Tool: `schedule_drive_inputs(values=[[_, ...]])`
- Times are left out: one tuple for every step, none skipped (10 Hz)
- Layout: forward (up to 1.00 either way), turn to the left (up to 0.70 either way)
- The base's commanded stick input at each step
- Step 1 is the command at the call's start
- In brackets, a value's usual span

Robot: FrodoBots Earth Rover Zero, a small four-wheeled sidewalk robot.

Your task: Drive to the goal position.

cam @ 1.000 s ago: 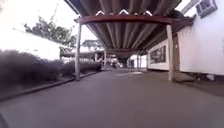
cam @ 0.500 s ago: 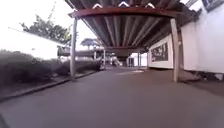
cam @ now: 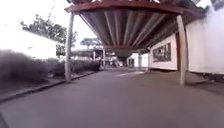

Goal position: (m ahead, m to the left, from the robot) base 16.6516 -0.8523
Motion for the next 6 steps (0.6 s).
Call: schedule_drive_inputs(values=[[0.85,0.00],[0.85,0.00],[0.85,0.00],[0.85,0.00],[0.85,0.00],[0.85,0.00]])
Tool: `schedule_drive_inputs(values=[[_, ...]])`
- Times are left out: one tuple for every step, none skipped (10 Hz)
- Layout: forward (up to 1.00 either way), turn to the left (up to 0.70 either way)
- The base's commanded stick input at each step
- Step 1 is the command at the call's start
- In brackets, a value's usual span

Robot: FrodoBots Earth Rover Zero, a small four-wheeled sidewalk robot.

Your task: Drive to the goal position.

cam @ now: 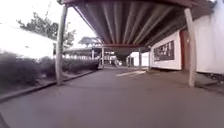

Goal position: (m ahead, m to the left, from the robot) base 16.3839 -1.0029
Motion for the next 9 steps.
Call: schedule_drive_inputs(values=[[0.85,0.00],[0.85,0.00],[0.85,0.00],[0.85,0.00],[0.85,0.00],[0.85,0.00],[0.85,0.00],[0.85,0.00],[0.85,0.00]])
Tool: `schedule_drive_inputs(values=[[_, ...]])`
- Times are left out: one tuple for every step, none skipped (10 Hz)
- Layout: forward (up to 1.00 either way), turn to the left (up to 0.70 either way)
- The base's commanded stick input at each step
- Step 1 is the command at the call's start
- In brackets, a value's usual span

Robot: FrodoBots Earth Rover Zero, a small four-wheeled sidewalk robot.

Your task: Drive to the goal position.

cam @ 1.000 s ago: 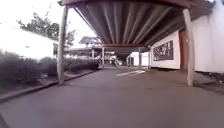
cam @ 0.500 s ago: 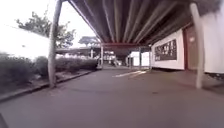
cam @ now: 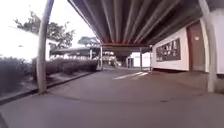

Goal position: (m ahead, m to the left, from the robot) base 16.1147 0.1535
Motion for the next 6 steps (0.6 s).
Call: schedule_drive_inputs(values=[[0.85,0.00],[0.85,0.00],[0.85,0.00],[0.85,0.00],[0.85,0.00],[0.85,0.00]])
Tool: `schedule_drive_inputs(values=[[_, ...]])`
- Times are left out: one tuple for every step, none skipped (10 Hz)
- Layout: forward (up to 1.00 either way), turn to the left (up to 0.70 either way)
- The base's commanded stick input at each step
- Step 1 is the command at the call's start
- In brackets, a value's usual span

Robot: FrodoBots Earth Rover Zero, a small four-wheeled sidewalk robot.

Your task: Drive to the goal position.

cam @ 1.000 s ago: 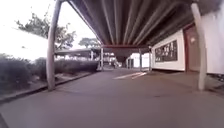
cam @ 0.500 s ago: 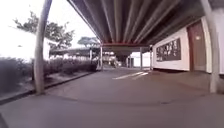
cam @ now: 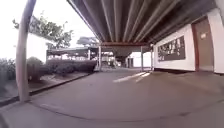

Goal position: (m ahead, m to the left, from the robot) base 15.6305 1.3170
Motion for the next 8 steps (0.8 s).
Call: schedule_drive_inputs(values=[[0.85,0.00],[0.85,0.00],[0.85,0.00],[0.85,0.00],[0.85,0.00],[0.85,0.00],[0.85,0.00],[0.85,0.00]])
